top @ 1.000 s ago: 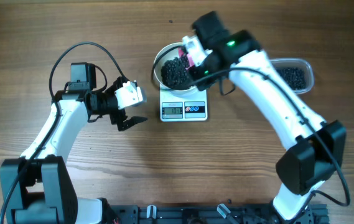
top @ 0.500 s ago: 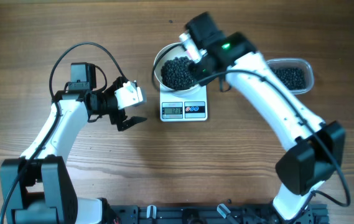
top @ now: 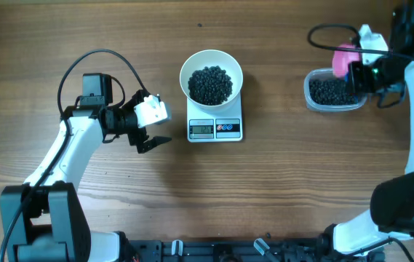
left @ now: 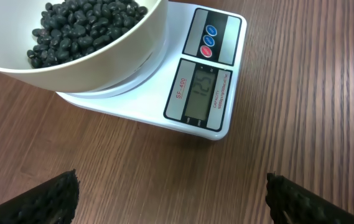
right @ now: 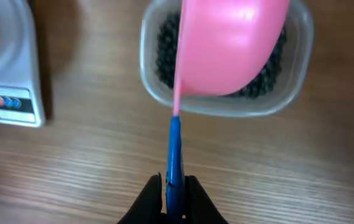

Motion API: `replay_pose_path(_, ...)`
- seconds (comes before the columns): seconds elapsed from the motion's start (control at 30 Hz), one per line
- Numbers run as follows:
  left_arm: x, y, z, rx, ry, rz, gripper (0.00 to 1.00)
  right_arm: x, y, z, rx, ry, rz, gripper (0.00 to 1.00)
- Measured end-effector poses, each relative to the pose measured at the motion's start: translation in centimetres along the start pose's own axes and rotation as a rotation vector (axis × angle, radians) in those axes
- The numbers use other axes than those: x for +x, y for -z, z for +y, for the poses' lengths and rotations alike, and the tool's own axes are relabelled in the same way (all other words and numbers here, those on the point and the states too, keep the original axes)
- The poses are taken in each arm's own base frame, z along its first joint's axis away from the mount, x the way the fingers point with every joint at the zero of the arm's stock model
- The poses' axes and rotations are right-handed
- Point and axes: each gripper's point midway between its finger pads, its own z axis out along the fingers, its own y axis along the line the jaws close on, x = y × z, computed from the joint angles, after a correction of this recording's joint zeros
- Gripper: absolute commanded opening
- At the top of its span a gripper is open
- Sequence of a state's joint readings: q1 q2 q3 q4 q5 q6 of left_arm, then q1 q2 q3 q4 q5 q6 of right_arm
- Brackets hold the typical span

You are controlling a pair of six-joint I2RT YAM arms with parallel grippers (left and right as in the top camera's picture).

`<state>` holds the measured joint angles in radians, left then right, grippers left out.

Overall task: Scoop item into bowl and weigh 150g on scale
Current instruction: 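Return the scoop to the bean tub, then scoop more black beans from the tub and lift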

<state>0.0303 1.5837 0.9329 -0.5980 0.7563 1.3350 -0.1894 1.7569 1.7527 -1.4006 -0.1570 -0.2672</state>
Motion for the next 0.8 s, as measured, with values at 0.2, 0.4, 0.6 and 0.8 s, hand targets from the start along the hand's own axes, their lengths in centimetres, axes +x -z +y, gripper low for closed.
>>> replay_pose_path(0.2, 0.0, 0.0, 0.0, 0.0, 0.0, 0.0, 1.0, 2.4, -4.8, -1.1, -0.014, 0.067, 0.15, 0.04)
replay_pose_path(0.4, 0.0, 0.0, 0.0, 0.0, 0.0, 0.0, 1.0, 2.0, -7.6, -2.9, 0.04, 0.112, 0.177, 0.04)
replay_pose_path(0.6, 0.0, 0.0, 0.0, 0.0, 0.0, 0.0, 1.0, 2.2, -10.8, -4.1, 0.059, 0.127, 0.249, 0.04)
replay_pose_path(0.8, 0.0, 0.0, 0.0, 0.0, 0.0, 0.0, 1.0, 2.4, -11.1, -3.1, 0.026, 0.149, 0.263, 0.04)
